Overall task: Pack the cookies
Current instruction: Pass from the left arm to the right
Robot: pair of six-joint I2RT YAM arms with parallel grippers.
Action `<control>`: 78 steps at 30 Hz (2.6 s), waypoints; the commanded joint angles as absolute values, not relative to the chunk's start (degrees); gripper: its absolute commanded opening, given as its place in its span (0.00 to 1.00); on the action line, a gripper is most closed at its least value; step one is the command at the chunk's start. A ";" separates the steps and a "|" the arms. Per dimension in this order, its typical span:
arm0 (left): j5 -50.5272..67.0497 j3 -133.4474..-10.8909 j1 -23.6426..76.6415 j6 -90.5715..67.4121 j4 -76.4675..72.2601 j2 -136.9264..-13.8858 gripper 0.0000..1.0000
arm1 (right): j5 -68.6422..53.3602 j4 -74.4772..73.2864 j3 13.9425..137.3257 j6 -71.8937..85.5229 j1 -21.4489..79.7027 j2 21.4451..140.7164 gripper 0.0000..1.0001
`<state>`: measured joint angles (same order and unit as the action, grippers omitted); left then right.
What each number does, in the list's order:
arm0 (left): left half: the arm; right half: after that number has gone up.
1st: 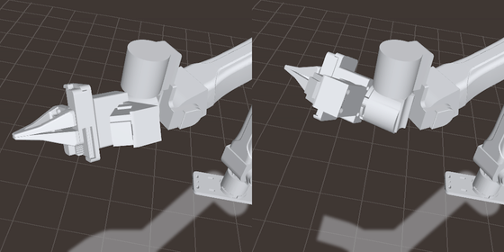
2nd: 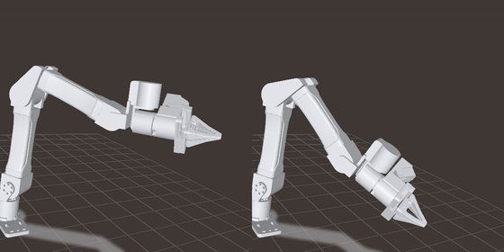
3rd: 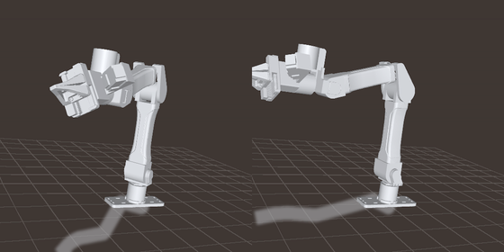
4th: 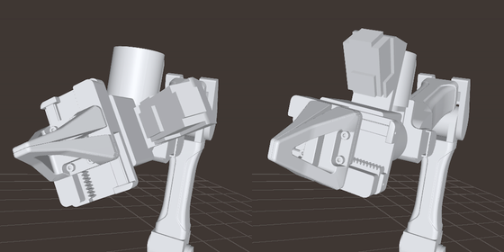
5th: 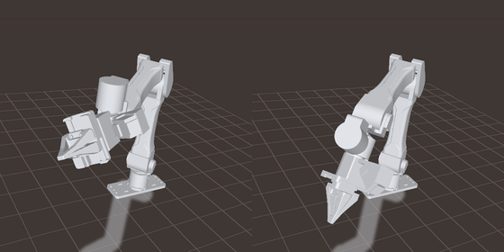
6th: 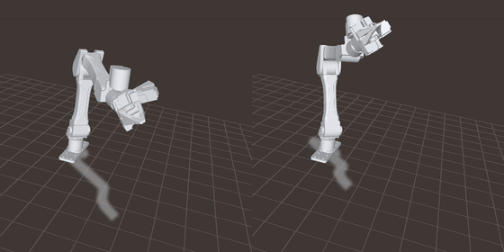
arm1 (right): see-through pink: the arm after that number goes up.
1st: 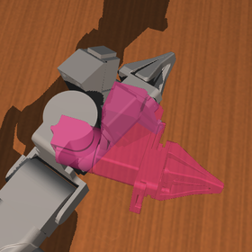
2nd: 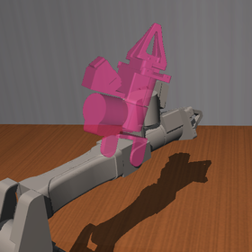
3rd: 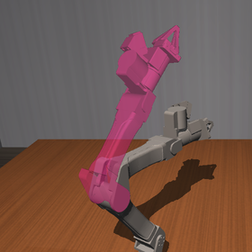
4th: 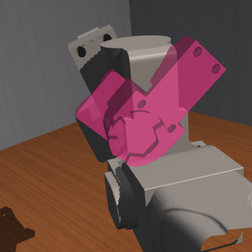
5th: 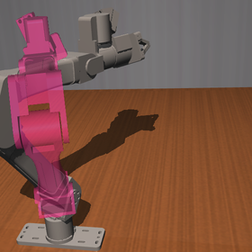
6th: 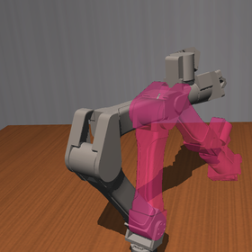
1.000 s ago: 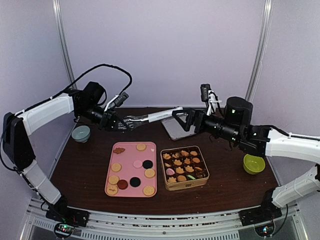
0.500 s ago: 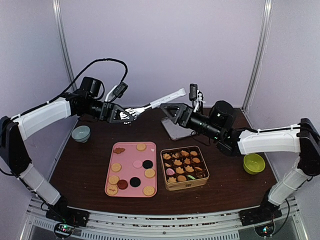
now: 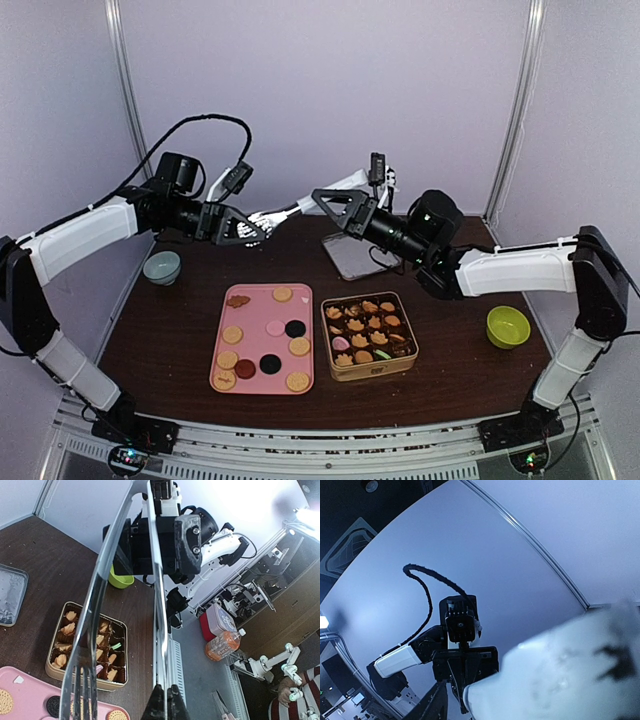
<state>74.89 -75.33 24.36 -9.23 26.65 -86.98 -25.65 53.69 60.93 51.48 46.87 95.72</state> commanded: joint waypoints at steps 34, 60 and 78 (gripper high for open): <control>79.79 -70.93 26.27 -15.34 17.18 -84.38 0.00 | -27.87 60.89 65.91 56.27 48.28 100.16 0.54; 70.78 -83.44 25.87 16.90 56.03 -88.39 0.49 | -18.88 41.51 63.69 39.28 50.93 91.50 0.40; 24.56 -86.53 1.86 12.96 54.20 -79.94 0.89 | 4.12 12.91 74.31 14.04 65.20 99.18 0.38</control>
